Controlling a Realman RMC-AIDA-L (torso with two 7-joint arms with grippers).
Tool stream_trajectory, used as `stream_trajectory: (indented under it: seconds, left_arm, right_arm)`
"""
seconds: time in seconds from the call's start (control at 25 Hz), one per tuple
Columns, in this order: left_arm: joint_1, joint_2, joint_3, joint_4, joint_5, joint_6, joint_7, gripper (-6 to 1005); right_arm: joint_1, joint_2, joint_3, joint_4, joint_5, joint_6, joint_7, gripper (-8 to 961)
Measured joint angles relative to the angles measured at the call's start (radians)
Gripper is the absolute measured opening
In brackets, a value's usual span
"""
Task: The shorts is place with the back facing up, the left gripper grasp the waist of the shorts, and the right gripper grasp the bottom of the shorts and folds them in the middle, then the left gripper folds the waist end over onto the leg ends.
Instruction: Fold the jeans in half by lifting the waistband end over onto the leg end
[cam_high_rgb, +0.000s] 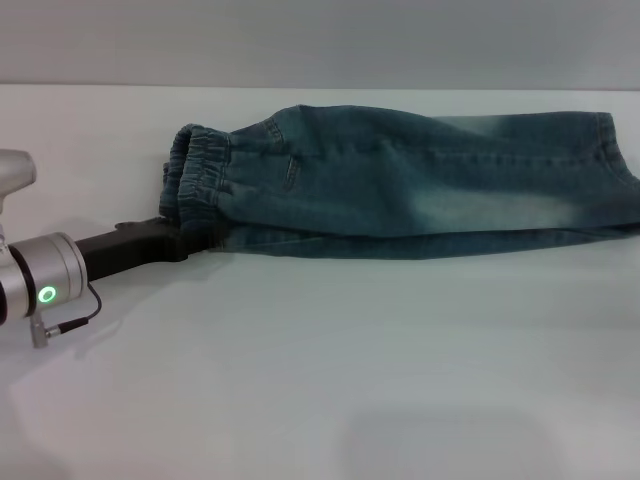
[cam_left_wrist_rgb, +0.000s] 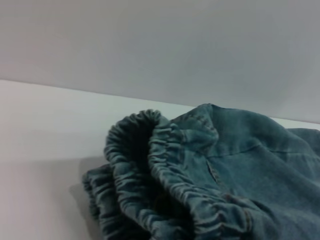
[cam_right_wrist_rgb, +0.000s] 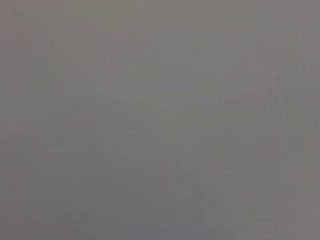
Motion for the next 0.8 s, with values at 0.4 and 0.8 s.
stream_trajectory:
  seconds: [0.4,0.8]
  left_arm:
    - [-0.015,0.001,-0.007,-0.017,-0.003,-0.061,-0.037,520]
    - [-0.016,0.002,-0.017,-0.009,-0.017,-0.073,-0.037,74]
  right_arm:
    - [0.011,-0.001,0.003,0.001,0.000,0.005,-0.005,527]
    - [0.019,-0.002,0.004,0.001,0.000,0.017,-0.006,527]
